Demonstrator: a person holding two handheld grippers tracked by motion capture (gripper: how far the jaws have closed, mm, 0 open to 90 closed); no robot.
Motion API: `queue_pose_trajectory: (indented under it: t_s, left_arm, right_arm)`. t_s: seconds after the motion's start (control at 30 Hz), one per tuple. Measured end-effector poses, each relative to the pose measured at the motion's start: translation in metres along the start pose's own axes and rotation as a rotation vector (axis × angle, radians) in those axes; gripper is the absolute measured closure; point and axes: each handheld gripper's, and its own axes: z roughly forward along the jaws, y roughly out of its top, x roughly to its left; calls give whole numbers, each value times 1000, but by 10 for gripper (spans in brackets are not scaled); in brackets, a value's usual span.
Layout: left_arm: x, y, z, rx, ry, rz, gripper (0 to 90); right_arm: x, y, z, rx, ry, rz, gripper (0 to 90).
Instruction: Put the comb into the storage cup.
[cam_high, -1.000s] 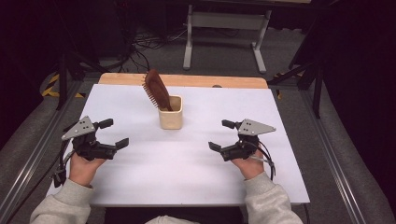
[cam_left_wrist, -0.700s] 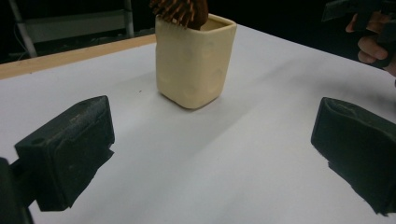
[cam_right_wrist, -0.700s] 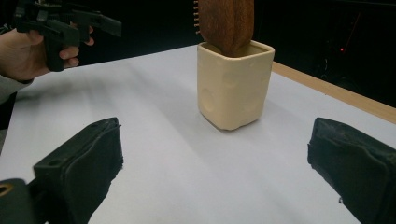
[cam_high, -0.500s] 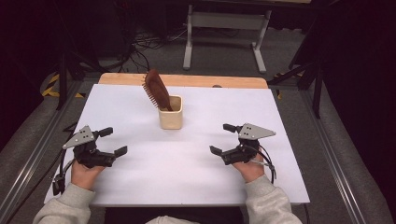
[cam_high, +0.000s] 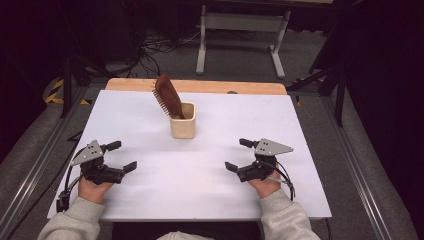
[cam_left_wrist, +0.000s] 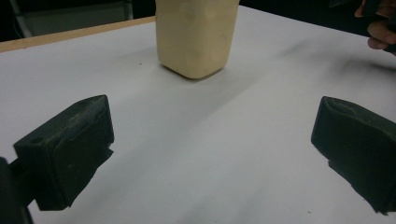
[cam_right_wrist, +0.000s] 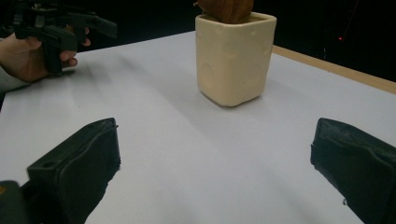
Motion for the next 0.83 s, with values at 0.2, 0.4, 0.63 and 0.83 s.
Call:
queue_pose_trajectory:
  t_s: [0.2, 0.4, 0.63, 0.83]
  left_arm:
    - [-4, 1, 1, 9, 3, 24, 1]
    - [-5, 2, 0, 5, 1, 26, 1]
    - [-4, 4, -2, -6, -1, -3, 1]
    - [0, 7, -4, -4, 27, -24, 3]
  right_arm:
    - [-1, -3, 1, -1, -5, 2, 18]
    - [-1, -4, 2, 8, -7, -6, 18]
    - [-1, -4, 1, 3, -12, 5, 18]
    - [-3, -5, -1, 12, -24, 20, 23]
